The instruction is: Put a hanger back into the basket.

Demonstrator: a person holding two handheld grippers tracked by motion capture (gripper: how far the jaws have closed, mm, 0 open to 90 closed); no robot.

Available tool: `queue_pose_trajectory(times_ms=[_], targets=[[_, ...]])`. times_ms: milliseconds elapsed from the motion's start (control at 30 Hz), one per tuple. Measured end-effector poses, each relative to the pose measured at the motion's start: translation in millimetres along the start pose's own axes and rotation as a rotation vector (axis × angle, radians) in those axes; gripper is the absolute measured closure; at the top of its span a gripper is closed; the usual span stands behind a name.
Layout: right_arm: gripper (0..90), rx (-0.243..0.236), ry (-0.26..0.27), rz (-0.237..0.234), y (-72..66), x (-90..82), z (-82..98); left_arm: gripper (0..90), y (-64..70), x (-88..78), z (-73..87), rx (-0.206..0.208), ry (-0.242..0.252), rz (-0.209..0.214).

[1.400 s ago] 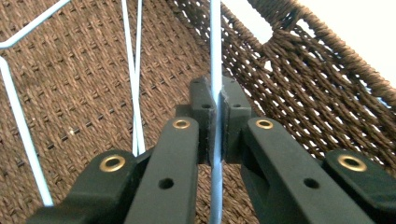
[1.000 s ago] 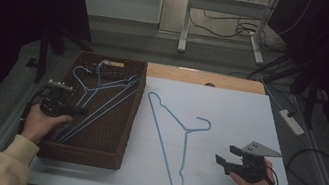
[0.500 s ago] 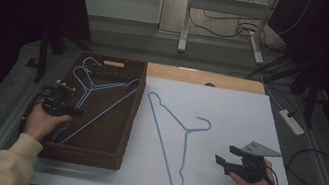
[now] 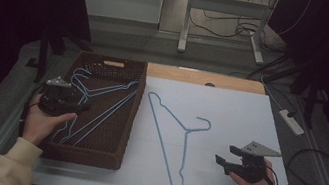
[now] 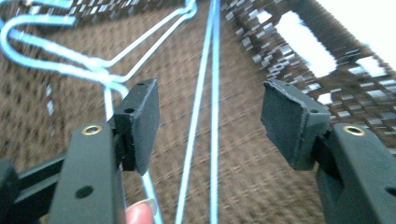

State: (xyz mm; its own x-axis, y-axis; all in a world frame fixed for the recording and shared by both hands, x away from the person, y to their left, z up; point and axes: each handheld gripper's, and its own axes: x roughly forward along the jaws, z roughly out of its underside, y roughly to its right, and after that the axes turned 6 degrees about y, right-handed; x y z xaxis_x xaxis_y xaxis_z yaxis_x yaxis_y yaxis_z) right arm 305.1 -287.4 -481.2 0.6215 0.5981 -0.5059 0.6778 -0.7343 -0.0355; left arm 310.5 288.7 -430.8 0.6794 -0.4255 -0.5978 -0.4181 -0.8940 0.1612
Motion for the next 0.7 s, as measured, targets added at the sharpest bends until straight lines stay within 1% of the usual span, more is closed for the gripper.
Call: queue_pose_trajectory(times_ms=[133,200,233,267,467,500,533,567,700], targets=[[32.2,0.001,0.002,-0.001,0.4,-0.1,0.0,36.0,16.8,-11.6,-3.2,0.037,0.058,0.042],[32.2,0.001,0.002,-0.001,0.6,-0.1,0.1,35.7,27.2,-15.9,-4.0,0.057,0.075,0.069],[32.2,0.001,0.002,-0.001,0.6,-0.1,0.1,35.4,27.2,-15.9,-4.0,0.057,0.075,0.069],[32.2,0.001,0.002,-0.001,0.6,-0.2,0.0,35.2,33.3,-17.9,-3.7,0.065,0.082,0.085],[32.2,0.002,0.002,0.000,0.7,-1.1,-0.2,34.7,60.9,-21.3,2.2,0.106,0.123,0.156],[32.2,0.002,0.003,0.000,0.8,-1.2,-0.2,34.7,67.5,-21.3,4.2,0.112,0.134,0.172],[32.2,0.002,0.004,0.000,0.8,-1.3,-0.2,34.7,67.5,-21.3,4.2,0.112,0.134,0.172],[32.2,0.002,0.004,0.001,0.8,-1.3,-0.3,34.6,74.3,-21.1,6.1,0.127,0.142,0.189],[32.2,0.003,0.005,0.000,0.8,-1.4,-0.3,34.6,85.4,-19.9,9.5,0.152,0.161,0.211]])
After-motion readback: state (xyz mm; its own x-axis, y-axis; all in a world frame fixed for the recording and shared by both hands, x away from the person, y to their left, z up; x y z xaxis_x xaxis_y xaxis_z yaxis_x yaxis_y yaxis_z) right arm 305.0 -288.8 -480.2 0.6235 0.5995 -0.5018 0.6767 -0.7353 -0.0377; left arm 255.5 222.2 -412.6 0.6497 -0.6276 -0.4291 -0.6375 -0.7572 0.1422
